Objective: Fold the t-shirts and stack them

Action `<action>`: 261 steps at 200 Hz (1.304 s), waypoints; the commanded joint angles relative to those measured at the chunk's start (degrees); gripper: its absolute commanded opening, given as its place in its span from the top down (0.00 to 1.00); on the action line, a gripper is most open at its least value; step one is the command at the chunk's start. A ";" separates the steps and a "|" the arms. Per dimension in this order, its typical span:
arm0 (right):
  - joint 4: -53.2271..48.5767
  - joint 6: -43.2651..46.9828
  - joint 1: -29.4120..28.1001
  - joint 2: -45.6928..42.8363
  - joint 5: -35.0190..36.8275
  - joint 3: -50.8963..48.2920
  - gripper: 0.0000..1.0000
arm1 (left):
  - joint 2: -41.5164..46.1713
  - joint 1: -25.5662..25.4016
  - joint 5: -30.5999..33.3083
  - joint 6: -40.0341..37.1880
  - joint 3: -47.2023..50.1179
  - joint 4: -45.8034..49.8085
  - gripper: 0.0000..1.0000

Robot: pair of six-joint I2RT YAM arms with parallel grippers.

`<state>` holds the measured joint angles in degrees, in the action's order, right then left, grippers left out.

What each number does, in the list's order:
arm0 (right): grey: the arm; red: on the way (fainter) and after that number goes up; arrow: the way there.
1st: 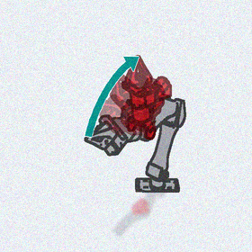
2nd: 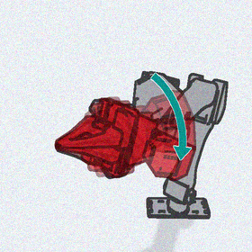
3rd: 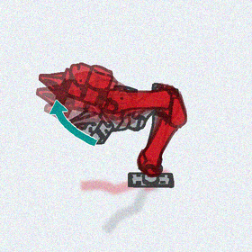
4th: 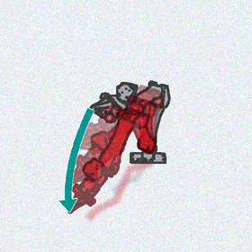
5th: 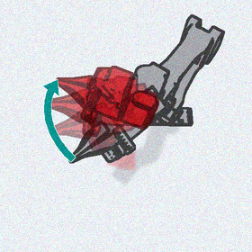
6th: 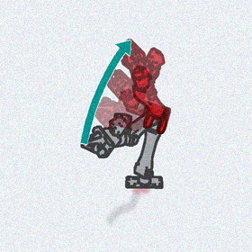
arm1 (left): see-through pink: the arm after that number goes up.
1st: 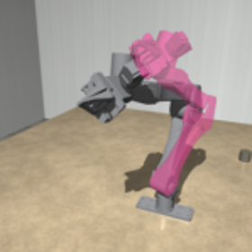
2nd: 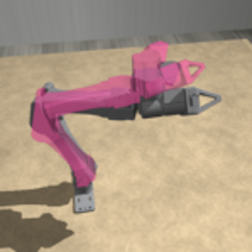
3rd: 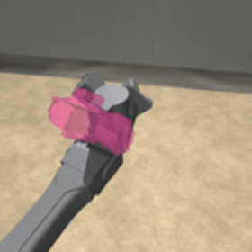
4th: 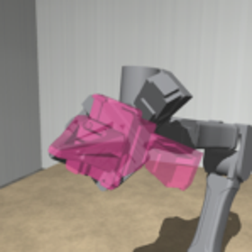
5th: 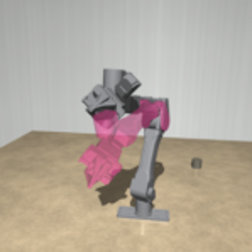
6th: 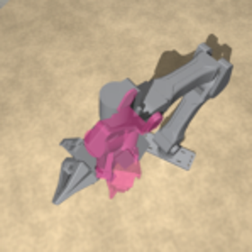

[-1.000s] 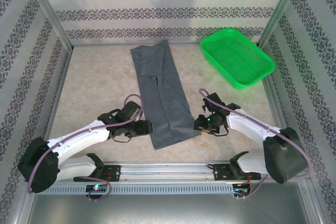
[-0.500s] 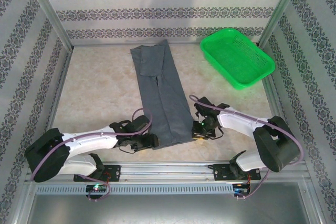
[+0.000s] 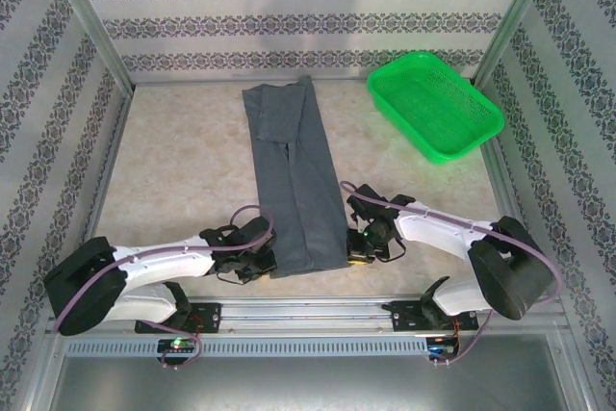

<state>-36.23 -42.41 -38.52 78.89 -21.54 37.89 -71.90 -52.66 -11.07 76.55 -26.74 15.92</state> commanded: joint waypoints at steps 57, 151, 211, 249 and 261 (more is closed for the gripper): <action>-3.20 -2.75 -6.04 -3.67 -12.26 2.13 1.00 | 23.96 -1.67 5.21 2.76 6.58 9.12 1.00; -13.31 -2.34 2.38 -0.54 -3.60 19.53 1.00 | 23.46 12.41 11.15 -7.43 -6.08 10.91 1.00; -11.41 3.08 8.55 15.20 1.94 36.85 1.00 | 1.18 30.90 0.43 -17.50 -14.88 -8.97 1.00; -10.88 4.97 11.59 24.97 3.18 47.21 1.00 | -10.32 37.38 -2.95 -20.72 -22.90 -13.96 1.00; -9.90 4.83 12.35 27.74 2.68 49.64 1.00 | -13.27 38.44 -3.82 -21.39 -25.13 -14.55 1.00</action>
<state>-46.44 -39.35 -27.49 102.61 -20.43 82.91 -81.34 -16.60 -12.03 59.44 -47.20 7.62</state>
